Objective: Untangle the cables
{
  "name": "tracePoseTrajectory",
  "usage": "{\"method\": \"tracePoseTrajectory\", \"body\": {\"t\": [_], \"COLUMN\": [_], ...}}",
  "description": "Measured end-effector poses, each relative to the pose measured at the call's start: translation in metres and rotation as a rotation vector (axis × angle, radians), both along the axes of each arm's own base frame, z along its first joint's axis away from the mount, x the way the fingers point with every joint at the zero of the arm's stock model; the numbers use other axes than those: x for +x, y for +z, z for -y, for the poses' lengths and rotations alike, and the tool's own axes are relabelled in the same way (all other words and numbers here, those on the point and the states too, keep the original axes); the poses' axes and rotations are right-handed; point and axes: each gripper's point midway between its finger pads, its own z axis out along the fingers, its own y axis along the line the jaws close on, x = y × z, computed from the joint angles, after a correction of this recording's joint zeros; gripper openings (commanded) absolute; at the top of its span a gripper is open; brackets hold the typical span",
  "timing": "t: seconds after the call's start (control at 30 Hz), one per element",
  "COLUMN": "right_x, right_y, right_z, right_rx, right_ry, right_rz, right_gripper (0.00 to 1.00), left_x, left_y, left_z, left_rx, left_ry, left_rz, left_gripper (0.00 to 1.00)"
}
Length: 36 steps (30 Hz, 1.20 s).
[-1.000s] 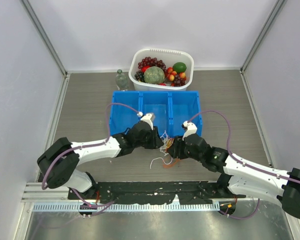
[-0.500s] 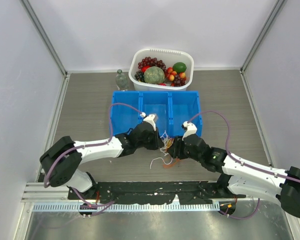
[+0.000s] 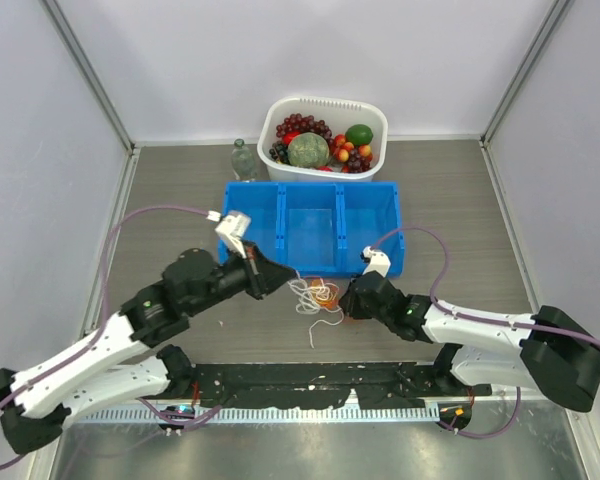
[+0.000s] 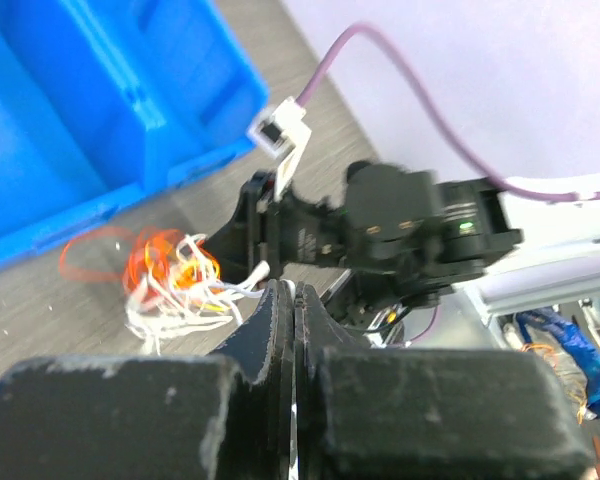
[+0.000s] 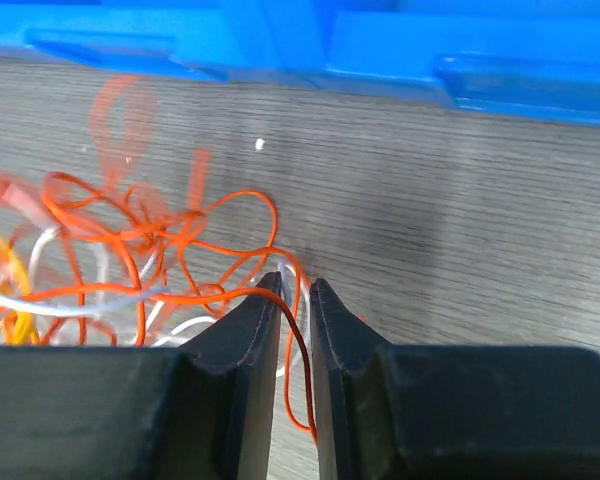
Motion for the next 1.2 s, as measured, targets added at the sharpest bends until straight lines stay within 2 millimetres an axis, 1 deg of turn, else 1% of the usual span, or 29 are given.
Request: {"method": "tracePoseTrajectory", "body": {"t": [0.03, 0.07, 0.1, 0.2, 0.33, 0.37, 0.4, 0.43, 0.5, 0.57, 0.6, 0.67, 0.73, 0.77, 0.8, 0.9, 0.97, 1.0, 1.13, 1.2], "right_x": [0.0, 0.001, 0.001, 0.002, 0.003, 0.003, 0.003, 0.003, 0.002, 0.0, -0.002, -0.004, -0.006, -0.005, -0.003, 0.001, -0.003, -0.006, -0.031, -0.042], "right_y": [-0.003, -0.006, -0.009, -0.016, -0.02, -0.02, -0.019, -0.018, -0.014, -0.008, -0.003, 0.008, 0.026, 0.037, 0.052, 0.089, 0.108, 0.114, 0.133, 0.14], "right_z": [0.002, 0.004, 0.006, 0.011, 0.02, 0.024, 0.028, 0.031, 0.036, 0.035, 0.031, 0.021, 0.009, 0.004, -0.001, -0.016, -0.029, -0.036, -0.068, -0.084], "right_rx": [-0.006, -0.013, -0.019, -0.04, -0.072, -0.086, -0.098, -0.107, -0.126, -0.132, -0.131, -0.114, -0.083, -0.068, -0.05, 0.007, 0.062, 0.093, 0.208, 0.255], "right_ry": [-0.012, -0.023, -0.033, -0.065, -0.097, -0.106, -0.115, -0.122, -0.114, -0.07, -0.031, 0.049, 0.125, 0.153, 0.181, 0.241, 0.306, 0.341, 0.495, 0.556], "right_rz": [-0.004, -0.007, -0.011, -0.021, -0.02, -0.017, -0.013, -0.008, 0.004, 0.016, 0.023, 0.04, 0.07, 0.09, 0.119, 0.195, 0.227, 0.236, 0.267, 0.286], "right_gripper": [0.15, 0.09, 0.05, 0.03, 0.02, 0.06, 0.09, 0.19, 0.34, 0.4, 0.42, 0.51, 0.57, 0.58, 0.6, 0.6, 0.6, 0.61, 0.6, 0.6], "left_x": [-0.003, -0.006, -0.008, -0.011, -0.011, -0.009, -0.008, -0.006, -0.004, -0.004, -0.004, -0.004, -0.004, -0.004, -0.004, -0.005, -0.007, -0.009, -0.012, -0.012], "left_y": [0.016, 0.031, 0.044, 0.077, 0.1, 0.103, 0.104, 0.103, 0.098, 0.092, 0.09, 0.087, 0.084, 0.082, 0.081, 0.078, 0.075, 0.072, 0.065, 0.064], "left_z": [-0.008, -0.016, -0.024, -0.047, -0.074, -0.078, -0.082, -0.085, -0.089, -0.09, -0.089, -0.087, -0.084, -0.082, -0.081, -0.078, -0.077, -0.077, -0.077, -0.077], "left_rx": [-0.022, -0.04, -0.056, -0.089, -0.078, -0.071, -0.057, -0.045, -0.019, 0.002, 0.008, 0.016, 0.024, 0.028, 0.031, 0.033, 0.027, 0.024, 0.013, 0.007], "left_ry": [0.007, 0.017, 0.029, 0.081, 0.162, 0.178, 0.196, 0.211, 0.231, 0.233, 0.232, 0.222, 0.212, 0.207, 0.201, 0.19, 0.184, 0.178, 0.174, 0.177], "left_rz": [0.028, 0.058, 0.082, 0.146, 0.186, 0.189, 0.19, 0.191, 0.185, 0.175, 0.171, 0.164, 0.156, 0.152, 0.147, 0.136, 0.122, 0.114, 0.093, 0.083], "left_gripper": [0.0, 0.0, 0.0, 0.0, 0.0, 0.0, 0.0, 0.0, 0.0, 0.0, 0.0, 0.0, 0.0, 0.0, 0.0, 0.0, 0.0, 0.0, 0.0, 0.0]}}
